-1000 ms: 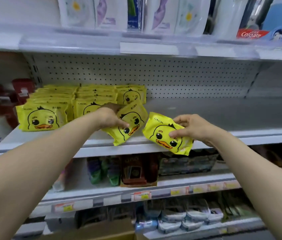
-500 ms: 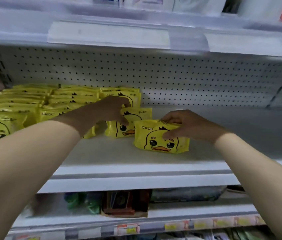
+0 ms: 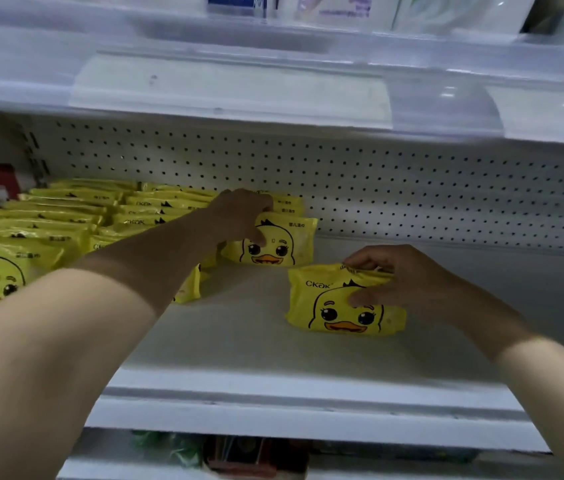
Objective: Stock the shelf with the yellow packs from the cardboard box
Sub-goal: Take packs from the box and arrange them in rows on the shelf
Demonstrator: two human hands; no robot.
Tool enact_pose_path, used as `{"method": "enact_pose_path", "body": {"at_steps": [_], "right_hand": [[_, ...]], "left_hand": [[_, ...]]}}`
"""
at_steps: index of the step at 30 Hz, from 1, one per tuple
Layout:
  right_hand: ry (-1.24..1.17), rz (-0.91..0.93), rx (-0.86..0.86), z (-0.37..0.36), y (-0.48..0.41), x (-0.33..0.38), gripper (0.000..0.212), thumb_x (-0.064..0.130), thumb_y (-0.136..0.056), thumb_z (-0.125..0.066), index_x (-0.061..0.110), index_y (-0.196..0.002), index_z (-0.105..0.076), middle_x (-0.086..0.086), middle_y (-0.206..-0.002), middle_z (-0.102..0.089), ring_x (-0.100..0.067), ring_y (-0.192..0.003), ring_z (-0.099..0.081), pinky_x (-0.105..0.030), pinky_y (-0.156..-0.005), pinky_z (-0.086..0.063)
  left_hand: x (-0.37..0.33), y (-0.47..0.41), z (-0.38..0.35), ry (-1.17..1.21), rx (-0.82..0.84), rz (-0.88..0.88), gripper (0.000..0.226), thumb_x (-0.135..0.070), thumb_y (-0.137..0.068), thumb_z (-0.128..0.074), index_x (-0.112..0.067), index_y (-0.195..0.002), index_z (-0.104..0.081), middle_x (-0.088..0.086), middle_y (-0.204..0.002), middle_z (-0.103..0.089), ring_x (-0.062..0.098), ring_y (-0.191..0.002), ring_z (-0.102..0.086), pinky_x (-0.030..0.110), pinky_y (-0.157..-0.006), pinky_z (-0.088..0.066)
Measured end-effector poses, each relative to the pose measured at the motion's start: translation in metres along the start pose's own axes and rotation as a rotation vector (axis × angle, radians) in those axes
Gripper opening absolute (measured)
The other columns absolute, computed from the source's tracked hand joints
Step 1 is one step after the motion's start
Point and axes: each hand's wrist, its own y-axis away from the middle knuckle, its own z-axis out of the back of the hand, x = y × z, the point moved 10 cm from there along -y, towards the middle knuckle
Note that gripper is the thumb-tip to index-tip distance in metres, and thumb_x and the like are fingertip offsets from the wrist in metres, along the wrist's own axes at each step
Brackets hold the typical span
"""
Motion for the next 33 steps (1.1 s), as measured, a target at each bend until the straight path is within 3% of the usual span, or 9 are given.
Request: {"method": "enact_pose_path", "body": {"at_steps": [5, 13, 19, 22, 25, 27, 29, 31, 33], "right_hand": [[0.002, 0.019, 0.021, -0.002, -0.003, 0.004, 0.045, 0.024, -0.064, -0.092, 0.036, -0.103, -0.074, 0.015, -0.1, -0.073, -0.003, -0.097, -0.069, -0.034, -0.095, -0.054], [-0.017, 0.044, 0.015, -0.005, -0.012, 0.006, 0.044, 0.022, -0.064, -0.093, 0.038, -0.101, -0.075, 0.011, -0.102, -0.074, -0.007, -0.099, -0.07, -0.042, -0.097, -0.054], [-0.015, 0.045, 0.0, -0.007, -0.014, 0.005, 0.047, 0.028, -0.063, -0.094, 0.041, -0.103, -0.073, 0.011, -0.105, -0.073, -0.006, -0.101, -0.068, -0.043, -0.1, -0.052], [-0.007, 0.047, -0.009, -0.008, -0.013, 0.01, 0.046, 0.025, -0.063, -0.094, 0.04, -0.102, -0.073, 0.013, -0.103, -0.073, 0.0, -0.1, -0.067, -0.036, -0.101, -0.051], [-0.008, 0.062, -0.023, -0.009, -0.008, 0.014, 0.046, 0.023, -0.063, -0.094, 0.041, -0.1, -0.073, 0.014, -0.102, -0.073, 0.0, -0.1, -0.067, -0.035, -0.101, -0.051], [-0.047, 0.07, -0.036, -0.009, -0.002, 0.017, 0.045, 0.02, -0.064, -0.093, 0.042, -0.097, -0.072, 0.015, -0.101, -0.074, -0.002, -0.099, -0.068, -0.037, -0.099, -0.052], [-0.068, 0.071, -0.063, -0.009, 0.004, 0.018, 0.045, 0.018, -0.065, -0.092, 0.039, -0.1, -0.073, 0.013, -0.102, -0.074, -0.004, -0.099, -0.069, -0.038, -0.099, -0.053], [-0.06, 0.075, -0.104, -0.01, 0.011, 0.021, 0.048, 0.021, -0.066, -0.092, 0.037, -0.106, -0.072, 0.009, -0.106, -0.073, -0.007, -0.103, -0.067, -0.038, -0.098, -0.054], [-0.069, 0.074, -0.166, -0.006, 0.019, 0.021, 0.049, 0.024, -0.067, -0.091, 0.04, -0.107, -0.068, 0.009, -0.109, -0.07, -0.006, -0.108, -0.064, -0.033, -0.096, -0.053]], "left_hand": [[0.02, -0.004, 0.004, -0.108, 0.022, 0.052, 0.082, -0.044, -0.072, -0.082, -0.026, -0.142, -0.042, 0.004, -0.143, -0.049, 0.027, -0.129, -0.045, 0.038, -0.103, -0.033], [0.019, -0.007, 0.006, -0.232, -0.015, 0.045, 0.08, -0.045, -0.074, -0.079, -0.029, -0.142, -0.041, 0.005, -0.132, -0.052, 0.026, -0.123, -0.047, 0.037, -0.099, -0.038], [0.011, 0.007, 0.014, -0.256, -0.148, 0.071, 0.079, -0.042, -0.075, -0.079, -0.023, -0.142, -0.041, 0.008, -0.133, -0.05, 0.028, -0.125, -0.044, 0.041, -0.1, -0.041], [-0.002, 0.024, 0.027, -0.02, -0.255, 0.029, 0.067, -0.045, -0.079, -0.075, -0.023, -0.136, -0.049, 0.008, -0.129, -0.054, 0.028, -0.124, -0.046, 0.041, -0.099, -0.042], [-0.032, 0.065, 0.039, 0.492, -0.383, -0.107, 0.032, -0.037, -0.086, -0.072, -0.021, -0.112, -0.062, 0.0, -0.111, -0.066, 0.015, -0.11, -0.059, 0.036, -0.091, -0.049], [-0.058, 0.094, 0.029, 0.79, -0.324, -0.183, 0.017, -0.03, -0.089, -0.071, -0.02, -0.1, -0.064, -0.007, -0.1, -0.069, 0.008, -0.104, -0.063, 0.031, -0.088, -0.05], [-0.08, 0.11, 0.008, 0.85, -0.223, -0.216, 0.016, -0.041, -0.087, -0.069, -0.029, -0.097, -0.064, -0.014, -0.098, -0.069, 0.006, -0.102, -0.064, 0.032, -0.089, -0.049], [-0.086, 0.114, -0.01, 0.761, -0.168, -0.162, 0.03, -0.063, -0.081, -0.062, -0.039, -0.1, -0.063, -0.018, -0.101, -0.067, 0.008, -0.101, -0.063, 0.041, -0.091, -0.05], [-0.084, 0.116, -0.016, 0.756, -0.175, -0.102, 0.025, -0.061, -0.082, -0.063, -0.042, -0.097, -0.062, -0.019, -0.102, -0.066, 0.006, -0.1, -0.062, 0.039, -0.091, -0.049]]}}
